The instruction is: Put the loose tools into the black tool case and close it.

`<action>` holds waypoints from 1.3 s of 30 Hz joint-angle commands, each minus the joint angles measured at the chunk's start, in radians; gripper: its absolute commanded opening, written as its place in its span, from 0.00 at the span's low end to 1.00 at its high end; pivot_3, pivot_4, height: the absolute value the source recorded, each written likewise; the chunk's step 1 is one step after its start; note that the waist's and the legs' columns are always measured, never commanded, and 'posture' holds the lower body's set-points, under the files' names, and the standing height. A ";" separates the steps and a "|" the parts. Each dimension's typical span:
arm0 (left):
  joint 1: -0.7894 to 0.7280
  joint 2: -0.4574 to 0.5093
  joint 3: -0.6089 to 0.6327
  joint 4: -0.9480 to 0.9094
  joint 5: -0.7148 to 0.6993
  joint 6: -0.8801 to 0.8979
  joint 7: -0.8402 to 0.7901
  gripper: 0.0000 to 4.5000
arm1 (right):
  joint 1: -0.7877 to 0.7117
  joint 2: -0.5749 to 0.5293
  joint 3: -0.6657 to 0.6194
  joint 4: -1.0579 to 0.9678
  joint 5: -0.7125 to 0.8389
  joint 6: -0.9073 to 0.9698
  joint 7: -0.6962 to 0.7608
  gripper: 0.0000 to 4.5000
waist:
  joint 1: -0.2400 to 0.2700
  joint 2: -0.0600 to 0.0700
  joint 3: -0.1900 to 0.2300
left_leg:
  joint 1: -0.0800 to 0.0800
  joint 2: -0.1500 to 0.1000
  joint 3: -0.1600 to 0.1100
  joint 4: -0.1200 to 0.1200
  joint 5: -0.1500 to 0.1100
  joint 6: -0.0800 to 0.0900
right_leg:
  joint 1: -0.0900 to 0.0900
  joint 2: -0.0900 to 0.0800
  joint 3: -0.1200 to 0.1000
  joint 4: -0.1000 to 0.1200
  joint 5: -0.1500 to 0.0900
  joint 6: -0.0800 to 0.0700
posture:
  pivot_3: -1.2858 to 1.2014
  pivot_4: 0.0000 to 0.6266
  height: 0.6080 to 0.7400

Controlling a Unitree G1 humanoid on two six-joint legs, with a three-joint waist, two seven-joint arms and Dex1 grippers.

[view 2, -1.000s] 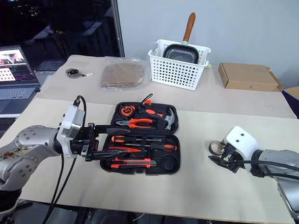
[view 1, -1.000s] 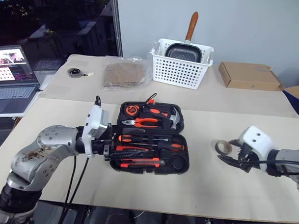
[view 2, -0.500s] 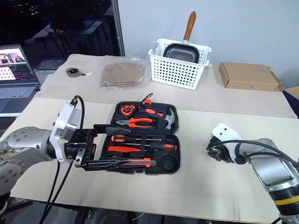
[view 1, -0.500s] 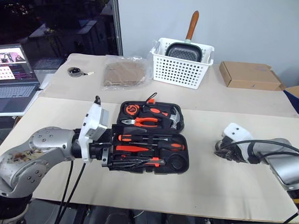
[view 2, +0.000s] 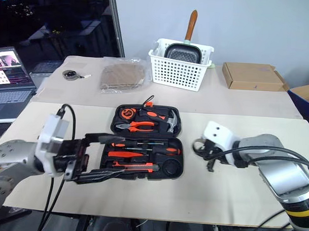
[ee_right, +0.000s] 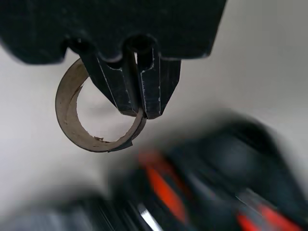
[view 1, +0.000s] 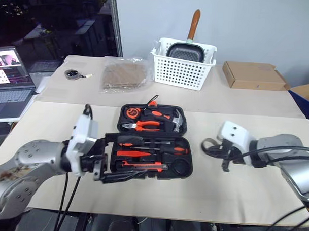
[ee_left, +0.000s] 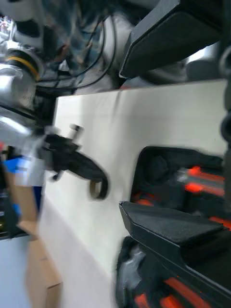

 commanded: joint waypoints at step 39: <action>-0.535 -0.186 -0.154 0.518 0.208 0.420 0.742 0.98 | -0.403 0.459 -0.012 0.537 -0.048 0.193 -0.313 0.57 | 0.023 -0.004 0.001 | -0.001 -0.002 -0.001 0.000 0.008 -0.005 | -0.001 0.002 -0.002 0.001 0.009 -0.006 | 0.52 0.24 1.00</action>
